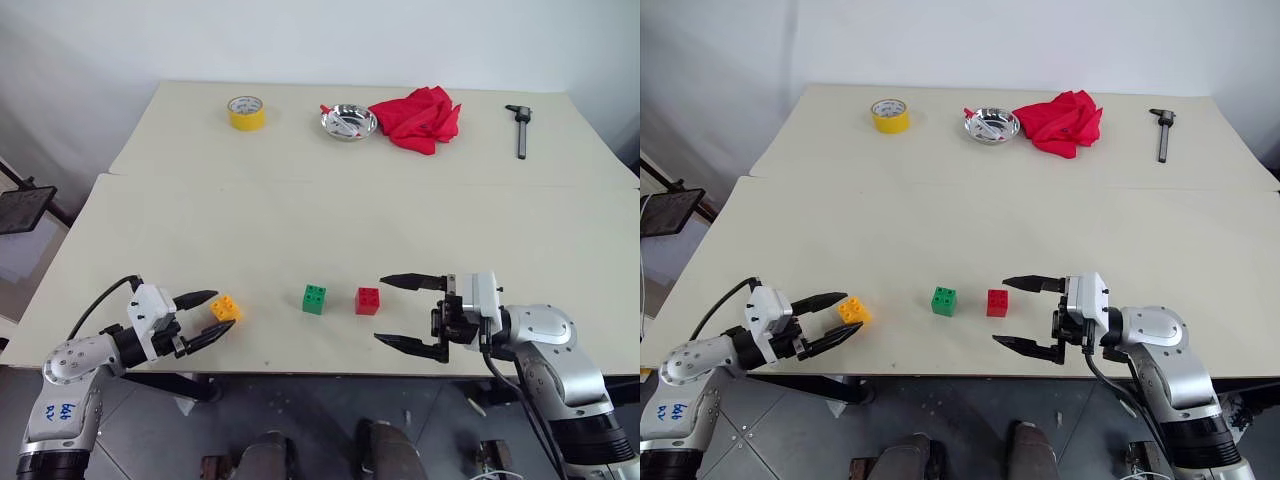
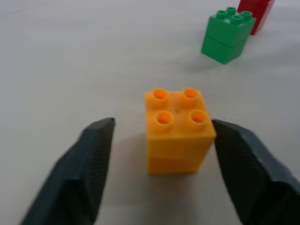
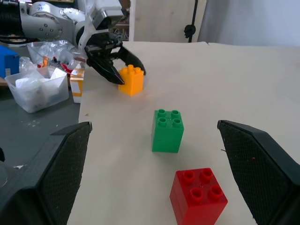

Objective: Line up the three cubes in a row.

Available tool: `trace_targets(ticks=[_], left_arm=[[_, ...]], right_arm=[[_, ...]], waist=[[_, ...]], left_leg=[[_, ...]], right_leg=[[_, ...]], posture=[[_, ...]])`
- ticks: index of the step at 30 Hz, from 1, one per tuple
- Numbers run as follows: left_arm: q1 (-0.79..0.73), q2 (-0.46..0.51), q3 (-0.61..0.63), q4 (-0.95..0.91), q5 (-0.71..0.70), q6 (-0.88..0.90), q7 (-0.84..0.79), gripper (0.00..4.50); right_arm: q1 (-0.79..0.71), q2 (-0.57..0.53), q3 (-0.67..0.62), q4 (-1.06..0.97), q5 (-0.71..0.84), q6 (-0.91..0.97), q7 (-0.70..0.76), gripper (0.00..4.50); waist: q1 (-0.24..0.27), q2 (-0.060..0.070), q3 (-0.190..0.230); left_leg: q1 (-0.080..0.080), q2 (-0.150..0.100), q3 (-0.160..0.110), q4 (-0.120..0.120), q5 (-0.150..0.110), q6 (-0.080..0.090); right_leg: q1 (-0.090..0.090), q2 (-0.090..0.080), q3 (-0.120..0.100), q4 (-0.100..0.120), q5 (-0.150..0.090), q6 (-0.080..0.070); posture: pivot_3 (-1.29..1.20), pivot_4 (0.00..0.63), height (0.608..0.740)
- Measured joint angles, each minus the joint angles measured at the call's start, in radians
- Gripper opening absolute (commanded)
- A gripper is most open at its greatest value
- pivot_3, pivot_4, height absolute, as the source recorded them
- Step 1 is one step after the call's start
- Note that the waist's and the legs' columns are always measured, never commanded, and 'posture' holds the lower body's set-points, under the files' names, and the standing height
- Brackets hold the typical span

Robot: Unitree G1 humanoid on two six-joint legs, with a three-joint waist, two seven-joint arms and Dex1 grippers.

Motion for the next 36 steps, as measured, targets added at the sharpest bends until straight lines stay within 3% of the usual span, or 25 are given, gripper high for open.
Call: trace_targets(ticks=[3,6,10,17,23,24,31,32,36], left_arm=[[-0.026,0.009,-0.017,0.008,-0.027,0.025,-0.042,1.47],[-0.106,0.064,-0.037,0.032,-0.069,0.060,-0.145,1.48],[-0.353,0.111,-0.122,0.142,-0.058,0.011,-0.320,1.48],[-0.635,-0.008,-0.331,0.577,0.101,-0.218,-0.522,1.48],[-0.732,-0.051,-0.339,0.788,0.144,-0.346,-0.536,1.48],[-0.734,-0.052,-0.338,0.801,0.144,-0.357,-0.536,2.22],[-0.727,-0.022,-0.334,0.813,0.139,-0.365,-0.537,4.27],[-0.719,-0.013,-0.323,0.797,0.128,-0.352,-0.537,4.45],[-0.653,0.044,-0.255,0.635,0.066,-0.248,-0.525,4.45]], right_arm=[[0.031,-0.002,-0.010,-0.023,0.000,0.002,-0.022,4.50],[0.065,-0.023,-0.036,-0.031,0.000,0.003,-0.034,4.50],[0.107,-0.049,-0.083,-0.036,0.001,0.003,-0.045,4.50],[0.170,-0.065,-0.122,-0.041,-0.003,0.002,-0.061,4.50],[0.233,-0.073,-0.151,-0.078,0.000,0.014,-0.082,4.50],[0.243,-0.074,-0.156,-0.081,0.001,0.016,-0.083,4.50],[0.252,-0.097,-0.163,-0.076,0.004,0.020,-0.068,4.50],[0.240,-0.097,-0.163,-0.066,0.005,0.020,-0.062,4.50],[0.180,-0.125,-0.164,-0.031,0.023,0.046,-0.027,4.50]], waist=[[0.003,0.000,0.000],[0.011,0.000,0.000],[0.026,0.001,-0.001],[0.020,0.001,-0.001],[0.022,0.001,0.000],[0.022,0.001,0.000],[0.022,0.001,0.000],[0.022,0.001,0.000],[0.016,0.000,0.000]], left_leg=[[0.000,0.001,-0.001,0.000,0.000,0.000],[-0.001,0.000,-0.001,0.001,0.000,0.000],[0.000,-0.003,0.003,0.002,0.000,0.001],[-0.001,-0.001,0.015,0.001,0.000,0.002],[-0.001,-0.001,0.015,0.001,0.000,0.002],[-0.001,-0.001,0.015,0.001,0.000,0.002],[-0.001,-0.001,0.014,0.002,-0.001,0.003],[-0.001,-0.001,0.014,0.002,-0.001,0.003],[-0.001,-0.001,0.014,0.002,-0.001,0.003]], right_leg=[[0.000,0.000,0.000,0.000,0.000,0.000],[0.000,0.000,-0.001,0.000,0.000,0.000],[0.001,0.000,-0.001,-0.001,0.000,0.000],[-0.001,0.001,-0.003,-0.003,0.000,0.000],[-0.001,0.001,-0.002,-0.003,0.000,0.000],[-0.001,0.001,-0.002,-0.003,0.000,0.000],[-0.001,0.001,-0.002,-0.003,0.000,0.000],[-0.001,0.001,-0.002,-0.003,0.000,0.000],[-0.001,0.001,-0.002,-0.002,0.000,0.000]], posture=[[0.00,0.150,0.740],[0.00,0.150,0.740],[0.00,0.150,0.740],[0.00,0.150,0.740],[0.00,0.150,0.740],[0.00,0.150,0.740],[0.00,0.150,0.740],[0.00,0.150,0.740],[0.00,0.150,0.740]])
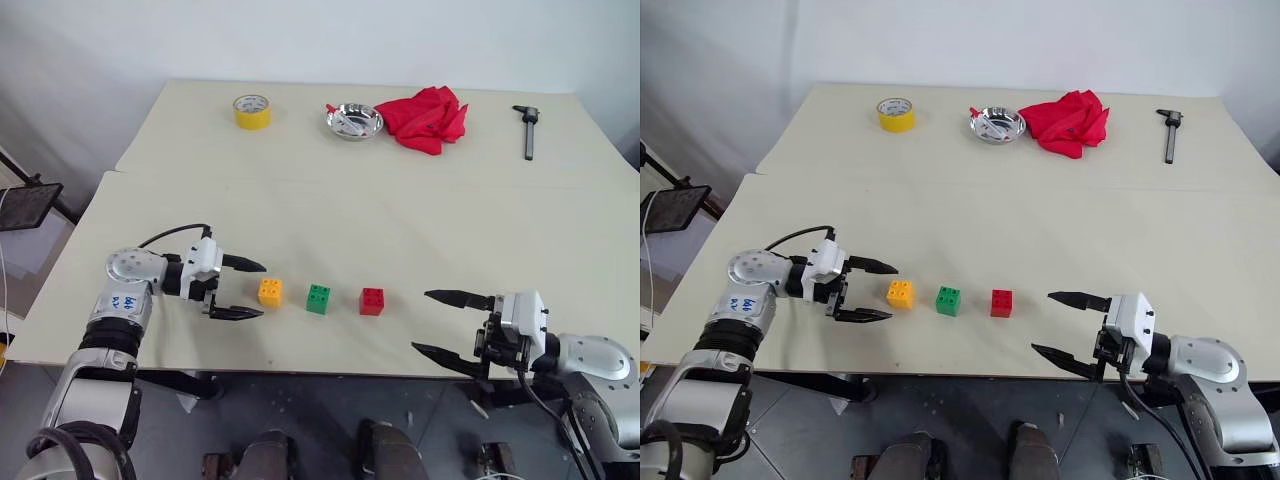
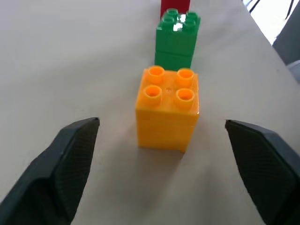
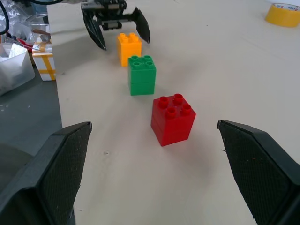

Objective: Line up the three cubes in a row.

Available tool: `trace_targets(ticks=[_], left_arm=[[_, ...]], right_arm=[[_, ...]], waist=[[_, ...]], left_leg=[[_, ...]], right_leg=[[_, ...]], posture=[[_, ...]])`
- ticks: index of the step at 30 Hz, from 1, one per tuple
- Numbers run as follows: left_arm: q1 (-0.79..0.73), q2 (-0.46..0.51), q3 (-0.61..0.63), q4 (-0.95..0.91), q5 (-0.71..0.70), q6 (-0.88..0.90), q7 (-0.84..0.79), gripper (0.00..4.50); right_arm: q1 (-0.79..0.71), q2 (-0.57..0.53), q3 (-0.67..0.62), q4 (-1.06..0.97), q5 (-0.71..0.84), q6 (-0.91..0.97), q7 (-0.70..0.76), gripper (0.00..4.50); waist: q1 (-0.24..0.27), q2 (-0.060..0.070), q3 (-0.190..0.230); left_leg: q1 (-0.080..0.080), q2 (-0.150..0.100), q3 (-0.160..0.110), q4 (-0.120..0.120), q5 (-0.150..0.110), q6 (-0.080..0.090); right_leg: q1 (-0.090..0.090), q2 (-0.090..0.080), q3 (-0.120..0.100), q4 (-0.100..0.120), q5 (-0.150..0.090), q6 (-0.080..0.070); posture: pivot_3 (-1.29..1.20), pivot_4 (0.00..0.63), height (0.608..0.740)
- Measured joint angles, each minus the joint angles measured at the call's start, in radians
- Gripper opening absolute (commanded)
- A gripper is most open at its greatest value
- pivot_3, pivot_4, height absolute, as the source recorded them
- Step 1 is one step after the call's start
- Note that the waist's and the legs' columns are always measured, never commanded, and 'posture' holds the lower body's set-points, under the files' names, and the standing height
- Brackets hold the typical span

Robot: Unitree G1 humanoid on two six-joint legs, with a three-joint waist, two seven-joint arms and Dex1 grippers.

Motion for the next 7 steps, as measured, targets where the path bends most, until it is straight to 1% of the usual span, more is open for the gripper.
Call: trace_targets(ticks=[4,7], left_arm=[[0.093,0.090,0.096,-0.189,-0.017,0.111,0.112,4.45],[0.156,0.123,0.162,-0.272,-0.051,0.162,0.155,4.45]], right_arm=[[-0.065,-0.043,-0.016,0.017,0.031,0.034,0.044,4.50],[-0.107,-0.048,-0.017,0.033,0.037,0.038,0.064,4.50]], waist=[[-0.003,0.000,0.000],[-0.003,0.000,0.000]], left_leg=[[0.001,0.000,-0.001,0.000,0.000,0.000],[0.001,0.000,-0.001,0.000,0.000,0.000]], right_leg=[[0.000,0.000,0.000,0.001,0.000,0.000],[0.000,-0.001,0.000,0.000,0.000,0.000]], posture=[[0.00,0.150,0.740],[0.00,0.150,0.740]])
